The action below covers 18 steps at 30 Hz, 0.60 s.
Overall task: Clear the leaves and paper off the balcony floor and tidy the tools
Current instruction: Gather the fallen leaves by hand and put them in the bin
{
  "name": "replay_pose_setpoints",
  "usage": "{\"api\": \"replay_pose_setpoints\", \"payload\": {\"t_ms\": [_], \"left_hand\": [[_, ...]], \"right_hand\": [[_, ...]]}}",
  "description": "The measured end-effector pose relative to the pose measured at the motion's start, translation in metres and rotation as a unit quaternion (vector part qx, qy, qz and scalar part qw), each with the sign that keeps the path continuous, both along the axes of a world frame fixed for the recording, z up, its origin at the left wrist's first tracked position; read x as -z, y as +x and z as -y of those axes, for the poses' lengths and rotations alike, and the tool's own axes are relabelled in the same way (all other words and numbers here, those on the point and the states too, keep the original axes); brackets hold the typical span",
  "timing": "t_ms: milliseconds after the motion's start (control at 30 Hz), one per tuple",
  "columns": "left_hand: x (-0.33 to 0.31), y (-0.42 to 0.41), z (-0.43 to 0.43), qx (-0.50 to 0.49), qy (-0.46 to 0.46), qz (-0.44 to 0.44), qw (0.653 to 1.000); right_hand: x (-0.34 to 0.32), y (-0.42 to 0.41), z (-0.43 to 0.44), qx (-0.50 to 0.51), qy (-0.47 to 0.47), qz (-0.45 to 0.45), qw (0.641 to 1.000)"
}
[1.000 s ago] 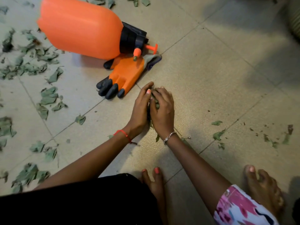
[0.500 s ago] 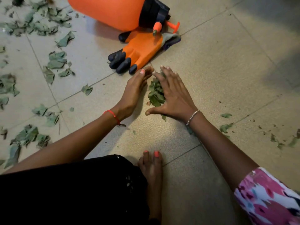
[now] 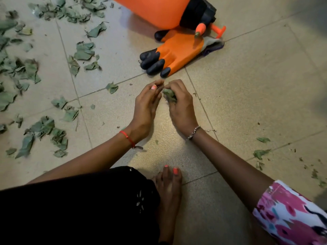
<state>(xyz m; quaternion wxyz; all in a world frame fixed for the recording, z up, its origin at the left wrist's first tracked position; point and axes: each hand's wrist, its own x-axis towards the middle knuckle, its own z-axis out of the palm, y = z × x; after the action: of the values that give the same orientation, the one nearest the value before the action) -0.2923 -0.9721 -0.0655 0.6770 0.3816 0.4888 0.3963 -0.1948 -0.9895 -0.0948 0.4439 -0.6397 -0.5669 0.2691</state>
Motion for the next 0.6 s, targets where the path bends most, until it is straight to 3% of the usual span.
{"api": "replay_pose_setpoints", "payload": {"t_ms": [133,267,500,600], "left_hand": [[-0.011,-0.023,-0.003,-0.108,-0.134,0.160,0.972],[-0.018,-0.055,-0.012,-0.147,-0.164,0.263,0.939],[-0.018,-0.089,-0.035,-0.164,-0.141,0.268,0.939],[-0.013,-0.099,-0.041,-0.156,-0.168,0.246,0.942]], "right_hand": [[-0.018,-0.044,-0.009,0.048,-0.020,-0.125,0.991],[-0.034,-0.100,-0.022,-0.024,-0.023,-0.127,0.991],[-0.032,-0.134,-0.047,-0.206,-0.074,-0.163,0.962],[-0.021,-0.132,-0.051,-0.231,-0.078,-0.098,0.965]]}}
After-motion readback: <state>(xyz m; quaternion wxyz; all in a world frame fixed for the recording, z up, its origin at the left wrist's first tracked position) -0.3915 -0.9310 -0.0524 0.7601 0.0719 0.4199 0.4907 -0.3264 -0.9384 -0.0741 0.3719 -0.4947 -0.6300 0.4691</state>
